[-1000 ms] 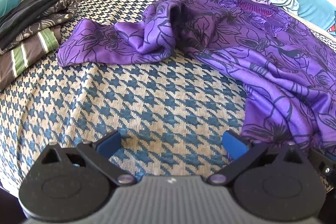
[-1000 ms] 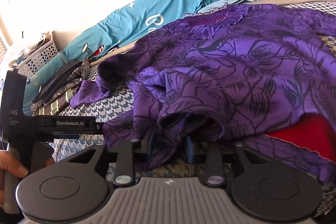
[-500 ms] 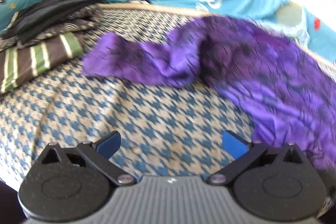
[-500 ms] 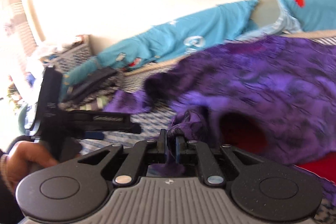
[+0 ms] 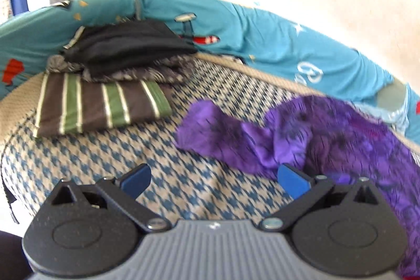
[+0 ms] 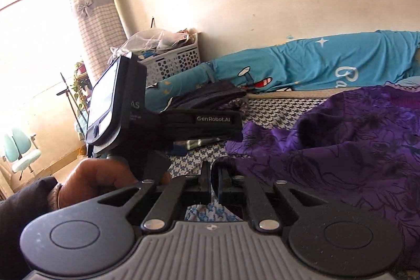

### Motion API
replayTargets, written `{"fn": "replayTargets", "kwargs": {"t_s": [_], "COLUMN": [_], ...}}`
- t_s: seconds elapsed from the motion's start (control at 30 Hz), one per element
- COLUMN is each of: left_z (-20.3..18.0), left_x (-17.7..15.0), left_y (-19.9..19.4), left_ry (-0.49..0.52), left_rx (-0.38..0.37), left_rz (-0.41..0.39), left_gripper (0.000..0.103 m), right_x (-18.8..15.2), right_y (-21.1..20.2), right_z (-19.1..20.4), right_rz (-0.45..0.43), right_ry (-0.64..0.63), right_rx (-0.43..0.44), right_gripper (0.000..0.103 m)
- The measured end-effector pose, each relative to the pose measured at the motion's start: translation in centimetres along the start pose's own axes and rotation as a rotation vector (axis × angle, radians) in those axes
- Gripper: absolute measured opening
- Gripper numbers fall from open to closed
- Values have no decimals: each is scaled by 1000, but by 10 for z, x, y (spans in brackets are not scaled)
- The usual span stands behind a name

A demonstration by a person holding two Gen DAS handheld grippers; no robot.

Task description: Fold clothes

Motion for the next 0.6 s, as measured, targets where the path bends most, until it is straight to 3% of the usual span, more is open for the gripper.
{"fn": "replayTargets", "kwargs": {"t_s": [0.2,0.37,0.53,0.6], "left_z": [14,14,11,8], "left_x": [11,13,13,11], "left_y": [-3,-7,-7,-5], "left_ry": [-42,-20,-7,9], "left_rx": [-8,7,19,28], "left_rz": [-14,-43,-51,-50], "left_gripper": [103,103,103,103], "right_x": [-20,-33,-39,-40], "right_y": [22,43,43,36], "right_z": [19,17,7,3], "right_rz": [81,145,176,178], "right_ry": [-43,-8,-24,-6], "right_rx": [61,110,62,60], "right_gripper": [7,7,12,30]}}
Point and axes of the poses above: each gripper's, at about its wrist camera, not at the fingertips, and y roughly the way its jaws point, z to its left, x to its top, the point moved 10 cm from there along y, roughly the way its jaws point, and after that the axes turned 10 degrees about x, right-handed, at the moved point
